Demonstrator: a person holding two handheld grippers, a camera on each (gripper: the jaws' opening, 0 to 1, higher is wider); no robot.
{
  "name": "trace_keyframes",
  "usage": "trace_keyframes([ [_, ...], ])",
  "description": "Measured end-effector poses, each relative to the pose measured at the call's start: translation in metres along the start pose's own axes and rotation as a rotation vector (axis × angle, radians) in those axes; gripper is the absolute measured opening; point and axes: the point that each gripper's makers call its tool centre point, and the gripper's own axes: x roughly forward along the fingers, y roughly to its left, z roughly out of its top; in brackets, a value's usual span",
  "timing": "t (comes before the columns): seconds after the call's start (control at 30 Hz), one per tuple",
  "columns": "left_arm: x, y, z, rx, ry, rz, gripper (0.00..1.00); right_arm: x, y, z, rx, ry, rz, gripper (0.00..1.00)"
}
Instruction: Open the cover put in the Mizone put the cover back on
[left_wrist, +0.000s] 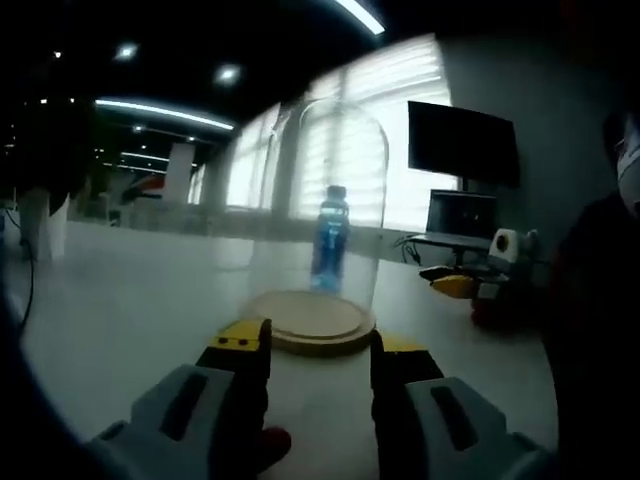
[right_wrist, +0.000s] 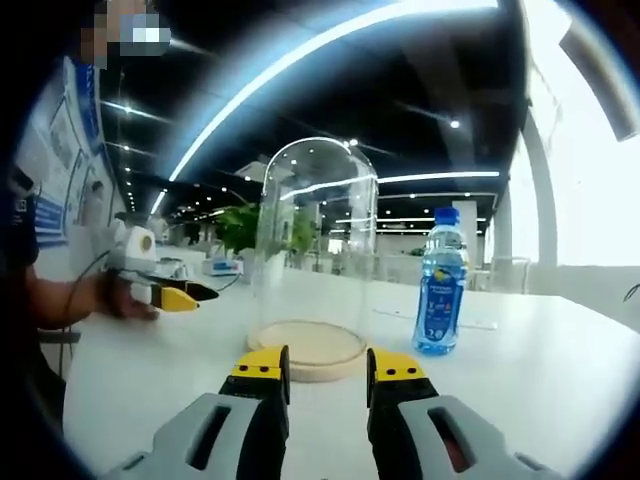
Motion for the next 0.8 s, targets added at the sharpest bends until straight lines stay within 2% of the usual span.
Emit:
trace_keyframes([
  [0.27, -0.001, 0.007, 0.006, -0.031, -0.025, 0.022, 0.33, 0.002, -0.001, -0.002, 0.02, 0.011, 0.005, 0.25],
  [0.8, 0.006, 0.016, 0.021, 0.017, -0.03, 0.033, 0.32, 0.019, -0.002, 0.01, 0.037, 0.021, 0.031, 0.26],
])
